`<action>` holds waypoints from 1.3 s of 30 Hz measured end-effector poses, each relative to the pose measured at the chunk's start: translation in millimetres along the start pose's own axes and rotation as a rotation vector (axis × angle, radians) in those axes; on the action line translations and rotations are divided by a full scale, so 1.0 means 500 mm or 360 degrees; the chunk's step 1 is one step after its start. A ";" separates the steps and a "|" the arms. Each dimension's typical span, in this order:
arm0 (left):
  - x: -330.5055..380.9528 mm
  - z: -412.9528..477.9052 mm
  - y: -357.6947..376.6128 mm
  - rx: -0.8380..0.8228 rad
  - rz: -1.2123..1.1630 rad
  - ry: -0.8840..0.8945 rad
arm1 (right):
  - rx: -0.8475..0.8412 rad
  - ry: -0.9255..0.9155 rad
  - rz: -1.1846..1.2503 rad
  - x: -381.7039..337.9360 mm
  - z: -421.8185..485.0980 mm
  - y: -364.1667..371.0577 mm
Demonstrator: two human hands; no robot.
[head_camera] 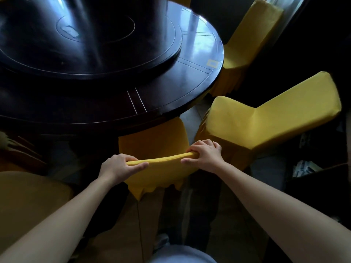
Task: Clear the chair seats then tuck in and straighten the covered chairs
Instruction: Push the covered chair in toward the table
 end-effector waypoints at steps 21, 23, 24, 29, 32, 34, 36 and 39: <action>0.001 -0.062 0.061 -0.0409 0.0218 -0.0396 | -0.0040 -0.0155 0.0116 0.010 -0.032 0.005; 0.002 -0.069 0.055 -0.0314 0.0185 -0.0371 | -0.0006 -0.0177 0.0101 0.008 -0.033 0.001; 0.002 -0.071 0.053 -0.0280 0.0176 -0.0365 | 0.0005 -0.0182 0.0087 0.007 -0.034 0.000; 0.003 -0.076 0.047 -0.0183 0.0177 -0.0325 | -0.0006 -0.0187 0.0010 0.001 -0.039 0.001; 0.024 -0.086 0.041 -0.0013 0.0210 -0.0185 | -0.0014 -0.0211 -0.0027 0.000 -0.043 0.003; 0.040 -0.098 0.037 0.0149 0.0224 -0.0062 | -0.0021 -0.0277 -0.0067 0.001 -0.048 0.004; 0.058 -0.101 0.038 0.0255 0.0264 -0.0009 | -0.0040 -0.0376 -0.0054 0.006 -0.053 0.002; 0.109 -0.077 0.074 0.0166 0.0324 -0.0016 | -0.0109 -0.0498 0.0077 0.028 -0.060 -0.004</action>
Point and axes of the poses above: each hand's wrist, its own z-axis towards the middle knuckle, its own y-axis out of the palm, x = y × z, the point moved 9 cm from there along z, towards the middle knuckle, and after that the axes turned 11 degrees about -z, right-handed, at the moved point
